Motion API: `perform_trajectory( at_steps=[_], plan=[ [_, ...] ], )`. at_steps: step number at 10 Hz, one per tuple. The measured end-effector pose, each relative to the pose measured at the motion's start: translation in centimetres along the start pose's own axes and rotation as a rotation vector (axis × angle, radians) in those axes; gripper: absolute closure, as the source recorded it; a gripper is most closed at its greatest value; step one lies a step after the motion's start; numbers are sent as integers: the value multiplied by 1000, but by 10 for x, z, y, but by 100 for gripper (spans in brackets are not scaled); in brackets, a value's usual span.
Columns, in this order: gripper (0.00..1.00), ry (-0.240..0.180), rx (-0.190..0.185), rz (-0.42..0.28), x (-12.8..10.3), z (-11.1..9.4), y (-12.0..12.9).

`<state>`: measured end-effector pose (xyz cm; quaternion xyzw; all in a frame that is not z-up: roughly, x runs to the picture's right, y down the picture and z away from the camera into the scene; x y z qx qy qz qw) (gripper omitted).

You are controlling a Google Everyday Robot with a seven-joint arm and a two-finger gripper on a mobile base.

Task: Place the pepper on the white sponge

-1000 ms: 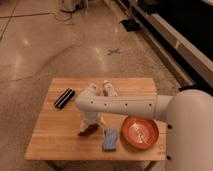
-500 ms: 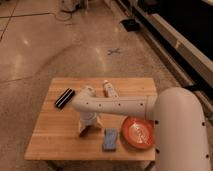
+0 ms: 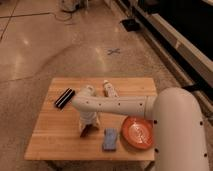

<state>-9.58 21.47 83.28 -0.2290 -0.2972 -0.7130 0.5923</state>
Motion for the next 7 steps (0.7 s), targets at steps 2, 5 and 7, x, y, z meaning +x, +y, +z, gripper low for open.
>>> perform_trajectory(
  at_steps=[2,5,7],
  plan=[
    [80,17,9,-4,-2,-9,5],
    [100,41,18,-8,-12,-27,25],
    [100,48,16,-13,-22,-40,43]
  ],
)
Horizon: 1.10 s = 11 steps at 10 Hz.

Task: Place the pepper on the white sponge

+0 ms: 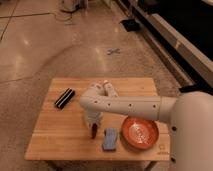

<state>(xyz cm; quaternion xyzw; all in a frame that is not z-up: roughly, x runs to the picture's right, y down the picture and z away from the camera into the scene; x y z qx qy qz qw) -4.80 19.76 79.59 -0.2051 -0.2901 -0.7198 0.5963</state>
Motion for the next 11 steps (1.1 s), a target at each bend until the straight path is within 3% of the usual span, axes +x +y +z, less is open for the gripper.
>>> perform_trajectory(
  at_steps=[4,9,11],
  plan=[
    [100,-15,10,-20,-34,-22,34],
    [100,-51,21,-59,-71,-16,48],
    [86,-52,27,-74,-75,-7,46]
  ],
)
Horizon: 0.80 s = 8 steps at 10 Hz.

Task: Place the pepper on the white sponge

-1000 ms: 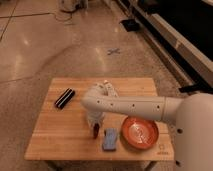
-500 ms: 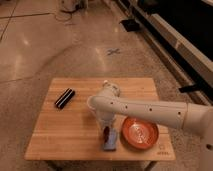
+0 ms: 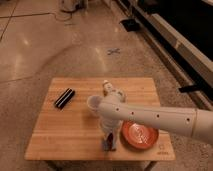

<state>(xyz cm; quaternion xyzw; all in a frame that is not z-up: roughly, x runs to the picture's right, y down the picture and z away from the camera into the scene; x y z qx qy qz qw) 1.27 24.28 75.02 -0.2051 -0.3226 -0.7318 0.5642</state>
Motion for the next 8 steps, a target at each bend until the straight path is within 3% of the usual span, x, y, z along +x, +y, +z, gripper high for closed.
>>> perform_trajectory(
  at_steps=[4,6,8],
  plan=[
    [41,18,-3,9,5,10,6],
    [24,28,-4,22,6,11,9],
    [20,30,-3,32,5,12,12]
  ],
)
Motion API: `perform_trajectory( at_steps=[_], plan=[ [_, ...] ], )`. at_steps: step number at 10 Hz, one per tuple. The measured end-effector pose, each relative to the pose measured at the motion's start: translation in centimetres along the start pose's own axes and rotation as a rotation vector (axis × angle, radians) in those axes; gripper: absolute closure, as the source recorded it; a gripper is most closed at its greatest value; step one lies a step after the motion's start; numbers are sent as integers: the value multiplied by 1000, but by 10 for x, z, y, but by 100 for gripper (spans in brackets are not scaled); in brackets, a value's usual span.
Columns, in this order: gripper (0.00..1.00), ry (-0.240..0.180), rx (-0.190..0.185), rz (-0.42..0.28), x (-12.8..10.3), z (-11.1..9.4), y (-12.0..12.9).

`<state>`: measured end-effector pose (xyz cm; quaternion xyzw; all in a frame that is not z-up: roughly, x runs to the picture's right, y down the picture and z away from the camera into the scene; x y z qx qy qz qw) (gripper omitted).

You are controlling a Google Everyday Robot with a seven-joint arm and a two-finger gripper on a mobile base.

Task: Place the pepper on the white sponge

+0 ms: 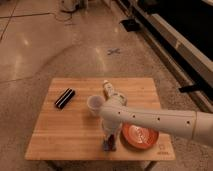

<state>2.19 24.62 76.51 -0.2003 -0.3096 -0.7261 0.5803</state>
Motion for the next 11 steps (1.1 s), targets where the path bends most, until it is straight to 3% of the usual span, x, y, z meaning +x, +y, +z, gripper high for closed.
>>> perform_trajectory(
  at_steps=[4,7,11],
  plan=[
    [20,0,18,8,-1,-3,-2],
    [20,34,42,-6,5,-28,-1],
    [20,73,58,-34,14,-64,17]
  ],
)
